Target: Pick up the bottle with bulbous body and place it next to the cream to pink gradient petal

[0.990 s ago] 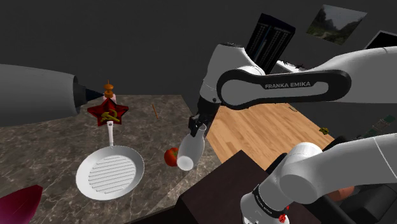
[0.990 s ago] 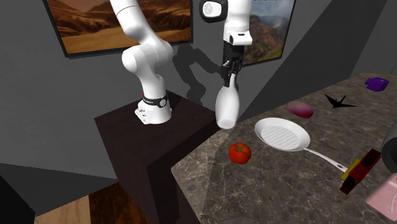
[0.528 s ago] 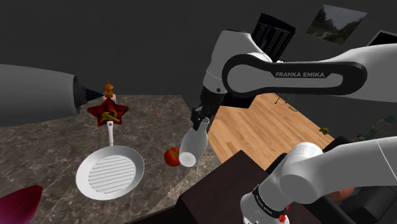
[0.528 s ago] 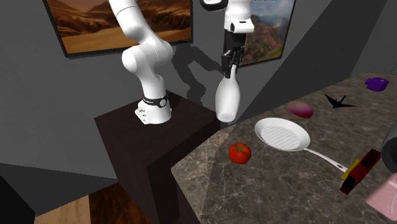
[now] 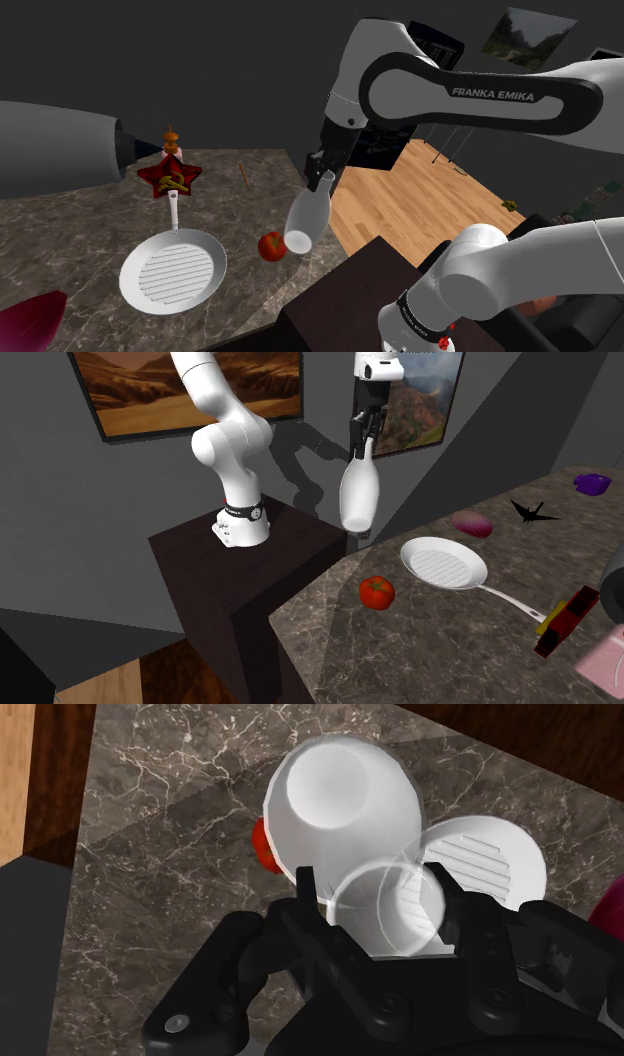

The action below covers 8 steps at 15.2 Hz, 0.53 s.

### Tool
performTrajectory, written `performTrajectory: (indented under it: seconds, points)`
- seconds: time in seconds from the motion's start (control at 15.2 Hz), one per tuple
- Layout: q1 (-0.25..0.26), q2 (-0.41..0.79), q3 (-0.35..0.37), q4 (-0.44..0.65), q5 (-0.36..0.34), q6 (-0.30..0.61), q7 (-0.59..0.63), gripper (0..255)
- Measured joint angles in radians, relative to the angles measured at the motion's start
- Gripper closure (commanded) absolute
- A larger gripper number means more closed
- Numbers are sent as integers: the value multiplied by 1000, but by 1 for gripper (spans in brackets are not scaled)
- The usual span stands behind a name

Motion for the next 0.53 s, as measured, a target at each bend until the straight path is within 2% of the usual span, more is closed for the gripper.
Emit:
performTrajectory:
  seconds: [0.53]
  points:
    - [-3,-10,-12,100,-9,-110,5,255]
